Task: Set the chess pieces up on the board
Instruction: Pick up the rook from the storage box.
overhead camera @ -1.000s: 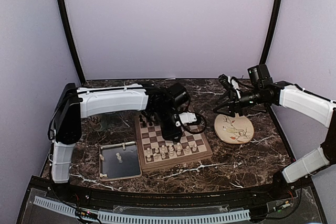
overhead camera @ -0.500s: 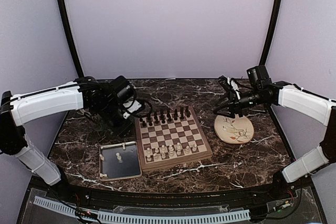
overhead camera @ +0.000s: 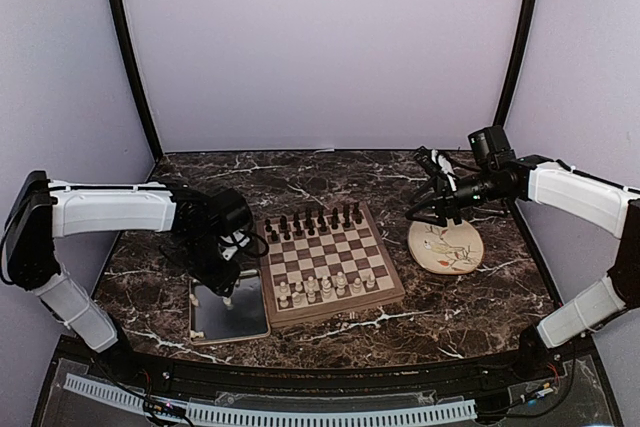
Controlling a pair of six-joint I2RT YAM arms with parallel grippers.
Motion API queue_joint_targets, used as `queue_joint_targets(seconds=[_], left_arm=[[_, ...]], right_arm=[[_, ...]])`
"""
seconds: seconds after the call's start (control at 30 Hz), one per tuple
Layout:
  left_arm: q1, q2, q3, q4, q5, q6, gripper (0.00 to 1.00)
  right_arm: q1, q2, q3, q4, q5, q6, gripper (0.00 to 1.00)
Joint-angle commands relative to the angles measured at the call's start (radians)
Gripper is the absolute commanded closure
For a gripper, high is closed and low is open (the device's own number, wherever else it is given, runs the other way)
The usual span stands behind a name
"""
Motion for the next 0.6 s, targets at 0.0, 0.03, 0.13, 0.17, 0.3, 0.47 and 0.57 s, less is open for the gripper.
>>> queue_joint_targets(seconds=[0.0,0.03,0.13,0.17,0.3,0.47,0.57], left_arm=[[0.003,0.046,0.001,0.027,0.049,-0.007,0.58],[0.003,0.052,0.002,0.029,0.049,-0.005,0.59],[0.003,0.071,0.008,0.018,0.03,-0.007,0.62],[0.003,0.077,0.012,0.014,0.027,-0.007,0.64],[0.003,0.105,0.022,0.005,0.028,-0.002,0.74],[0.003,0.131,0.035,-0.012,0.03,0.011,0.82],[0.003,0.132,0.051,-0.013,0.055,0.021,0.89]], right_arm=[[-0.005,-0.007,0.003,0.012,0.008,-0.001,0.51],[-0.005,-0.006,0.003,0.013,0.008,-0.001,0.52],[-0.004,-0.003,0.002,0.012,0.008,-0.001,0.52],[-0.004,-0.003,0.003,0.013,0.006,-0.002,0.52],[-0.004,-0.001,0.003,0.014,0.008,-0.003,0.52],[-0.004,-0.003,0.001,0.013,0.008,-0.004,0.52],[-0.003,-0.003,0.001,0.013,0.008,-0.004,0.52]])
